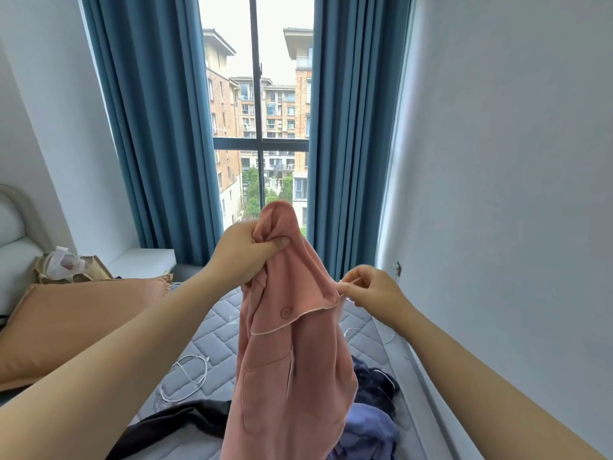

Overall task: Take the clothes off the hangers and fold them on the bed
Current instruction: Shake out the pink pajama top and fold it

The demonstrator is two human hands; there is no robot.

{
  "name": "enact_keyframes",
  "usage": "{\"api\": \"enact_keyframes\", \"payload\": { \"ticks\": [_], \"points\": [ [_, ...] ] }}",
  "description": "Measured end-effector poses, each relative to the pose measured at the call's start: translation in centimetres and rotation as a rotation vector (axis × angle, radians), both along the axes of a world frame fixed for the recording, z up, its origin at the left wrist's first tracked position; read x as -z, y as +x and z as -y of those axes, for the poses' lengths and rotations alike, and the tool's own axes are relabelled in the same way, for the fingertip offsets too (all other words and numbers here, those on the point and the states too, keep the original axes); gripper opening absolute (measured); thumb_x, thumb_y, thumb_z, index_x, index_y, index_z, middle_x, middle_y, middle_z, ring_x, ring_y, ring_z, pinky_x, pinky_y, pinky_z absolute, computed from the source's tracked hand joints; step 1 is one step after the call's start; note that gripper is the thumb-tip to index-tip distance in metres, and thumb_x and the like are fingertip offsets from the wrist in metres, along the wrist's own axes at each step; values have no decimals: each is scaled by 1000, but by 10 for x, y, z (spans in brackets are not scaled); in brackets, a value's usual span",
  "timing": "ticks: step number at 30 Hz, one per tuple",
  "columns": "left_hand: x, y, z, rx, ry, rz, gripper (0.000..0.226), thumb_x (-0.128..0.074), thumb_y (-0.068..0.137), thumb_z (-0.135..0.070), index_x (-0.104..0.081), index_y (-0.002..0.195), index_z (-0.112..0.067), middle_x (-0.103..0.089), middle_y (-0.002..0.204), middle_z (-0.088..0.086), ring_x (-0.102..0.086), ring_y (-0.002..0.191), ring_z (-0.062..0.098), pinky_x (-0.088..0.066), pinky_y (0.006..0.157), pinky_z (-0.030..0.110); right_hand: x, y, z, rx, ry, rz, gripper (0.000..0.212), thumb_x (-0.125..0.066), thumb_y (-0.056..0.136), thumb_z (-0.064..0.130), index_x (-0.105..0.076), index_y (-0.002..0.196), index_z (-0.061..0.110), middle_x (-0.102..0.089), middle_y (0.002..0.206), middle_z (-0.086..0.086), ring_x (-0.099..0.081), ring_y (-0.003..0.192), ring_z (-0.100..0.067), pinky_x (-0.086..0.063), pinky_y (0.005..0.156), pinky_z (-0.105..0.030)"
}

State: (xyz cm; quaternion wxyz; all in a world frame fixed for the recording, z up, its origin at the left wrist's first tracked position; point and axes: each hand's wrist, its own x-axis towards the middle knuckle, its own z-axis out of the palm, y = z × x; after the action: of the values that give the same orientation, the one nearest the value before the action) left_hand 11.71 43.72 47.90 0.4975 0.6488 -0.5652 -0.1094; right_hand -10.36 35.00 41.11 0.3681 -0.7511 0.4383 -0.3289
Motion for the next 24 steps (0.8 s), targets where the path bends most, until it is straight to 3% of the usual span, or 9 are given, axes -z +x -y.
{"api": "enact_keyframes", "payload": {
  "ticks": [2, 5, 7, 10, 13, 15, 17, 20, 24],
  "points": [
    [-5, 1, -3, -13, -37, -24, 11, -71, 83, -27, -67, 79, -18, -68, 77, -3, -63, 73, 8, -50, 64, 24, 9, 1, -2, -23, 90, -36, 20, -74, 80, 30, -62, 90, 17, -65, 84, -4, -60, 79, -15, -55, 86, -43],
    [-10, 2, -6, -26, -88, -86, 11, -71, 83, -28, -66, 77, -20, -67, 74, -6, -63, 72, 6, -47, 60, 20, 21, 6, -3, -4, 186, -71, 40, -76, 77, 31, -49, 104, 19, -62, 103, 5, -59, 91, -11, -52, 87, -37],
    [-11, 4, -7, -46, -118, -121, 12, -71, 83, -28, -68, 79, -18, -67, 75, -4, -63, 72, 6, -49, 61, 20, 28, 13, -4, 13, 257, -35, 60, -78, 75, 34, -40, 119, 19, -58, 116, 2, -57, 99, -10, -52, 89, -37],
    [-11, 9, -10, -87, -165, -123, 12, -70, 84, -29, -68, 80, -18, -68, 74, -2, -62, 65, 1, -52, 62, 19, 38, 23, -9, -9, 535, 82, 88, -76, 74, 50, -26, 142, 24, -57, 124, -6, -59, 105, -21, -52, 92, -42],
    [-9, 14, -12, -118, -197, -111, 14, -70, 84, -28, -67, 82, -15, -67, 73, -2, -59, 58, -7, -50, 56, 12, 41, 30, -11, -166, 787, 168, 71, -56, 79, 73, -56, 130, 24, -70, 114, -2, -66, 103, -19, -52, 93, -41],
    [-6, 18, -13, -131, -206, -92, 14, -70, 84, -28, -67, 83, -14, -66, 73, -3, -58, 58, -9, -47, 52, 9, 41, 33, -10, -228, 844, 249, 62, -53, 83, 71, -67, 118, 22, -72, 112, -2, -66, 109, -20, -48, 101, -41],
    [-3, 22, -14, -142, -206, -87, 16, -71, 84, -28, -66, 82, -13, -65, 72, -3, -58, 58, -9, -47, 52, 9, 41, 39, -9, -188, 780, 300, 52, -61, 88, 54, -66, 120, 14, -72, 112, -6, -66, 109, -22, -47, 103, -43],
    [3, 30, -18, -173, -180, -97, 16, -72, 83, -29, -65, 78, -15, -64, 69, -5, -59, 59, -5, -48, 53, 13, 40, 42, -7, -33, 597, 476, 49, -72, 85, 18, -54, 128, 4, -69, 110, -13, -67, 95, -23, -56, 85, -37],
    [21, 42, -26, -205, -81, -58, 13, -73, 80, -30, -67, 75, -21, -65, 68, -8, -60, 61, 0, -45, 55, 19, 15, 33, -1, 70, 196, 486, 58, -72, 80, -1, -50, 132, 13, -59, 125, -12, -62, 108, -25, -54, 90, -36]
  ]
}}
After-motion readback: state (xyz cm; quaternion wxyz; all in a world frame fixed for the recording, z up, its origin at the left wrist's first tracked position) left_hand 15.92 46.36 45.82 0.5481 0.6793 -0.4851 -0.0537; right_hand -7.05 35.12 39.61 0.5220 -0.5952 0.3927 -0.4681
